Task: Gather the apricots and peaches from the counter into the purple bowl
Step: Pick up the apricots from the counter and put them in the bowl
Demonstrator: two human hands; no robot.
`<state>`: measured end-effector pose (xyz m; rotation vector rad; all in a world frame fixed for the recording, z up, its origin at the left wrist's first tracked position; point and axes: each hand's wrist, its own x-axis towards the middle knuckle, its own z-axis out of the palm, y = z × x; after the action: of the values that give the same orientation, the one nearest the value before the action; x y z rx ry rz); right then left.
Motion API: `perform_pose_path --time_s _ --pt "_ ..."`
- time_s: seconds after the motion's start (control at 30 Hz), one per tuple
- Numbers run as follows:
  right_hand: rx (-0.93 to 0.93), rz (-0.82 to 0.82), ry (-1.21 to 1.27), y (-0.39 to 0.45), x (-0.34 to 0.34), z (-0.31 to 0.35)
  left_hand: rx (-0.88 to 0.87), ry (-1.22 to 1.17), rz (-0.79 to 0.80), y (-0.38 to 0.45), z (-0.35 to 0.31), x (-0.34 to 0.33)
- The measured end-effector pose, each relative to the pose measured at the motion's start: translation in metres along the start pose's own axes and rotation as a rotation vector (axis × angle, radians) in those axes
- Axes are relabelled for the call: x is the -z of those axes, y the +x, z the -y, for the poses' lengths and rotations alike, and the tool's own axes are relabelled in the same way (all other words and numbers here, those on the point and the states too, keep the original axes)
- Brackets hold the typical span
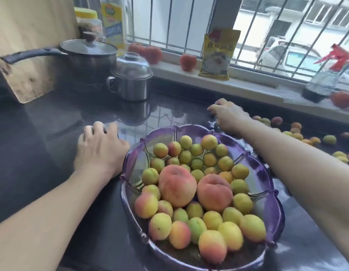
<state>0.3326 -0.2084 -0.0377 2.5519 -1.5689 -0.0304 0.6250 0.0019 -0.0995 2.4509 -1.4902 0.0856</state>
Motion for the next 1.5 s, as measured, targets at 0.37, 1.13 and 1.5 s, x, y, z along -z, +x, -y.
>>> perform_pose_path --time_s 0.37,1.13,1.5 --pt "-0.014 -0.188 0.305 -0.003 0.007 0.006 0.0 -0.016 -0.039 -0.004 -0.001 0.002" --pt "-0.132 0.276 1.512 -0.24 0.106 0.098 -0.028 -0.065 -0.036 -0.008 -0.001 0.008" --pt "-0.041 0.105 0.892 -0.233 0.124 0.074 -0.021 -0.09 -0.036 -0.008 -0.001 0.007"
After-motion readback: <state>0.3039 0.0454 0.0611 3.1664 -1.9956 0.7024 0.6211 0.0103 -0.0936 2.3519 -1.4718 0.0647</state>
